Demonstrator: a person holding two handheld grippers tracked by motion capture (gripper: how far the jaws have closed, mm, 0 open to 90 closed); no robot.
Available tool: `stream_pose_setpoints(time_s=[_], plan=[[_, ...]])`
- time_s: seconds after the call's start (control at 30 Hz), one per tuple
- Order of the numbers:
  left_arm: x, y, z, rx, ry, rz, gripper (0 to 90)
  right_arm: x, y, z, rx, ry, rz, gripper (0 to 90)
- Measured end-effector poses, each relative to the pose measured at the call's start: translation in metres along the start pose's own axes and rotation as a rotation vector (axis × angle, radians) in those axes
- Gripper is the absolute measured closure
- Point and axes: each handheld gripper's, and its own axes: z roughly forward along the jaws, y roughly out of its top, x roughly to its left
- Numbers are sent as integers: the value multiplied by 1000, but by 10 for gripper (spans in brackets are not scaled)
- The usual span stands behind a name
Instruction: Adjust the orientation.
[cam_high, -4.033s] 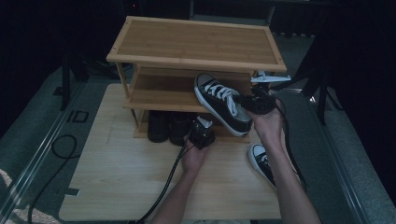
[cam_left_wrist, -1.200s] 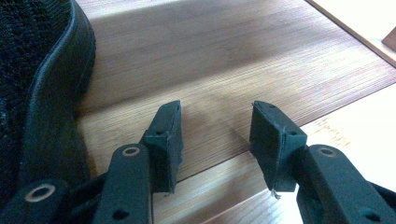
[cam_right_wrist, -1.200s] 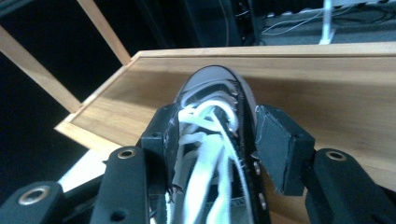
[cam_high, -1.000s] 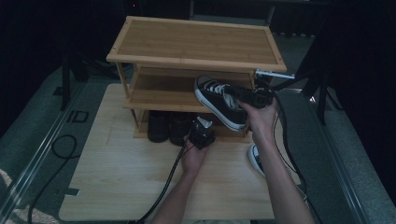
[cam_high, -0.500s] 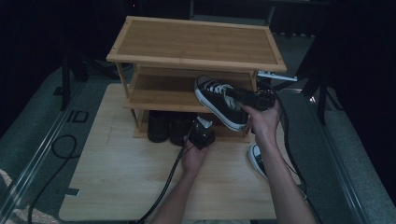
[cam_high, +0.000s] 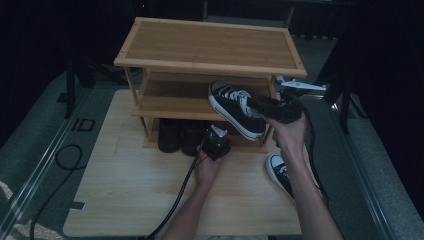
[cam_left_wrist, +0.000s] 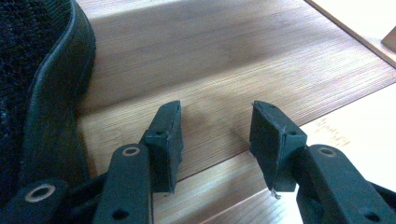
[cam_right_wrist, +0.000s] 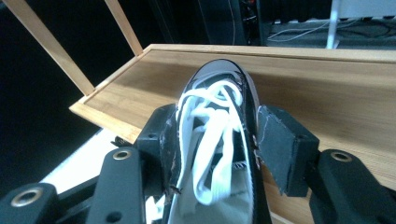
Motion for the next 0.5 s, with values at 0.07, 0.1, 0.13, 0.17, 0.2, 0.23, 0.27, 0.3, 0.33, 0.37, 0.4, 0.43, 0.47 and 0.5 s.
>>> stream_pose_setpoints(time_s=[0.07, 0.1, 0.13, 0.17, 0.2, 0.23, 0.27, 0.3, 0.33, 0.37, 0.4, 0.43, 0.47, 0.5], plan=[[0, 0, 0, 0, 0, 0, 543, 0, 1, -7, -3, 2, -13, 512], [0, 0, 0, 0, 0, 0, 543, 0, 1, -11, -9, -1, -18, 532], [0, 0, 0, 0, 0, 0, 543, 0, 2, -14, -16, 3, -20, 551], [0, 0, 0, 0, 0, 0, 543, 0, 2, -18, -18, 6, -24, 564], [0, 0, 0, 0, 0, 0, 543, 0, 3, -20, -18, 6, -31, 586], [0, 0, 0, 0, 0, 0, 543, -1, 3, -23, -16, 5, -39, 607], [0, 0, 0, 0, 0, 0, 543, -1, 3, -25, -13, 5, -45, 628], [0, 0, 0, 0, 0, 0, 543, -1, 3, -27, -8, 2, -53, 650], [0, 0, 0, 0, 0, 0, 543, 0, 3, -29, -5, -4, -62, 669], [0, 0, 0, 0, 0, 0, 543, 0, 2, -31, -5, -8, -69, 690], [0, 0, 0, 0, 0, 1, 543, 0, 2, -32, -2, -6, -73, 709], [0, 0, 0, 0, 0, 0, 543, 0, 2, -34, 0, -9, -81, 721], [0, 0, 0, 0, 0, 0, 543, 0, 2, -36, 0, -12, -83, 735], [0, 0, 0, 1, -3, 0, 543, 0, 1, -38, 2, -15, -90, 756]])
